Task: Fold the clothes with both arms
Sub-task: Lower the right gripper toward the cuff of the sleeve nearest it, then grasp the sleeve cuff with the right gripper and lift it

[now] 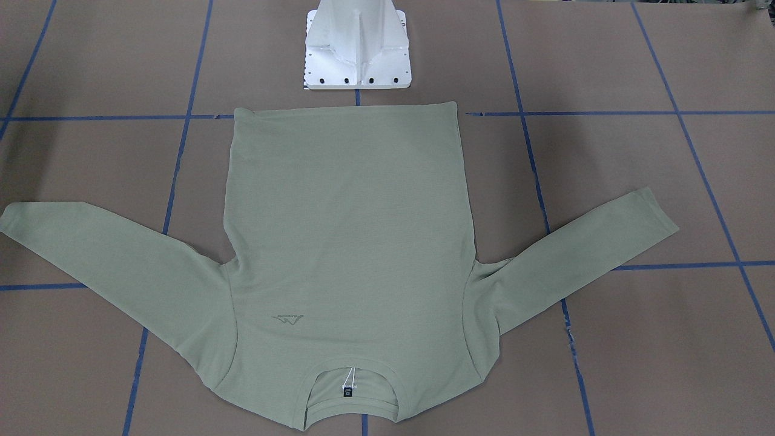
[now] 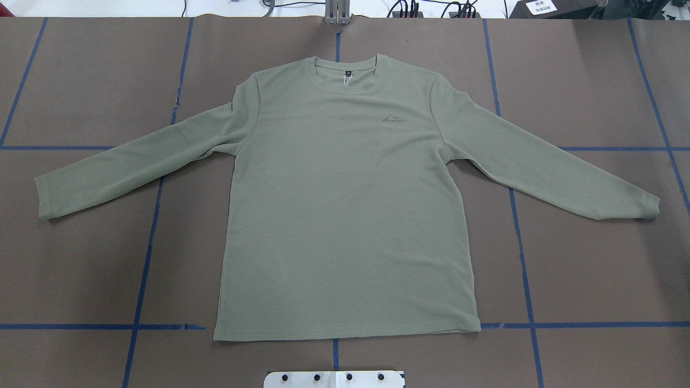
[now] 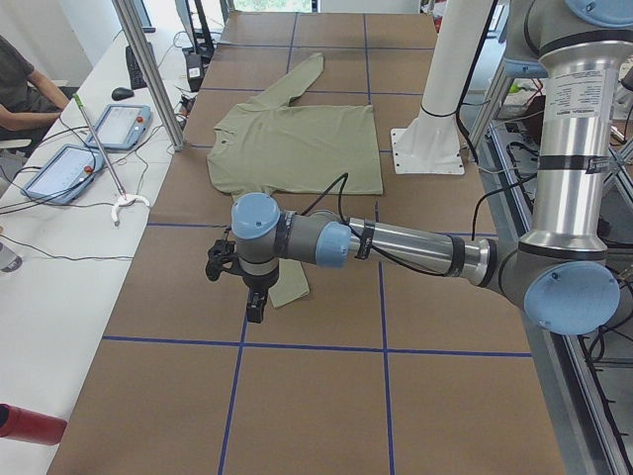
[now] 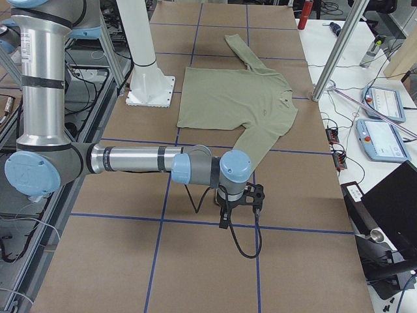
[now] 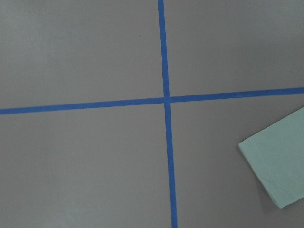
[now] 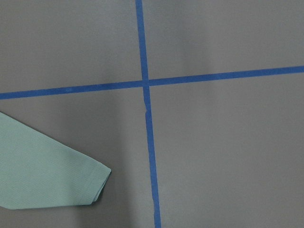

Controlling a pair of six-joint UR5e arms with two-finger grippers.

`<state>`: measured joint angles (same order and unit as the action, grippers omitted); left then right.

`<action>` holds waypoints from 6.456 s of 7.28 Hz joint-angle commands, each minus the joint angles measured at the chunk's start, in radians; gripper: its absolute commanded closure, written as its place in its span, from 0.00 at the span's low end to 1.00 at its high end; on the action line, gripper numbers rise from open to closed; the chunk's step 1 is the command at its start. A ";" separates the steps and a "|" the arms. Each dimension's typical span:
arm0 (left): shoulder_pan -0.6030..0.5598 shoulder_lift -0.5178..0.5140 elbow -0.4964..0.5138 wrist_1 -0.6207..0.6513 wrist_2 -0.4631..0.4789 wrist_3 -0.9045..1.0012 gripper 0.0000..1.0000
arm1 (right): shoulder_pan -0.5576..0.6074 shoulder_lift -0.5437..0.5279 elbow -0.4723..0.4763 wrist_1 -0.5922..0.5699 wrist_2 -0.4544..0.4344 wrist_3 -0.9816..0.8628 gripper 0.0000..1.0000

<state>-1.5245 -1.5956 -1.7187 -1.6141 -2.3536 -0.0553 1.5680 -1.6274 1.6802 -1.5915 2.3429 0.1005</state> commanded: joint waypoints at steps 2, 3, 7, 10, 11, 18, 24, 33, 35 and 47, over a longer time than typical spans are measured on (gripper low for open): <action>0.015 -0.032 0.074 -0.151 -0.039 -0.001 0.00 | -0.080 0.041 -0.077 0.106 0.031 -0.001 0.00; 0.017 -0.033 0.076 -0.167 -0.039 0.000 0.00 | -0.115 0.069 -0.102 0.120 0.079 0.004 0.00; 0.023 -0.030 0.143 -0.289 -0.035 0.002 0.00 | -0.229 0.000 -0.155 0.486 0.087 0.182 0.00; 0.024 -0.027 0.145 -0.322 -0.038 -0.001 0.00 | -0.359 -0.002 -0.192 0.618 -0.031 0.370 0.00; 0.024 -0.027 0.143 -0.322 -0.038 -0.001 0.00 | -0.390 -0.018 -0.204 0.683 -0.031 0.436 0.00; 0.023 -0.027 0.146 -0.323 -0.039 0.000 0.00 | -0.431 -0.039 -0.261 0.780 -0.062 0.469 0.04; 0.023 -0.027 0.145 -0.323 -0.039 0.005 0.00 | -0.439 -0.043 -0.261 0.777 -0.056 0.469 0.23; 0.024 -0.029 0.140 -0.323 -0.039 0.003 0.00 | -0.448 -0.045 -0.278 0.777 -0.056 0.476 0.34; 0.024 -0.029 0.140 -0.323 -0.039 0.003 0.00 | -0.447 -0.045 -0.275 0.779 -0.056 0.476 0.67; 0.023 -0.041 0.149 -0.323 -0.038 -0.003 0.00 | -0.398 0.333 -0.051 0.621 0.162 0.836 1.00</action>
<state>-1.5017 -1.6331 -1.5728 -1.9374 -2.3920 -0.0581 1.2288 -1.4616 1.6316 -0.8897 2.5100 0.8323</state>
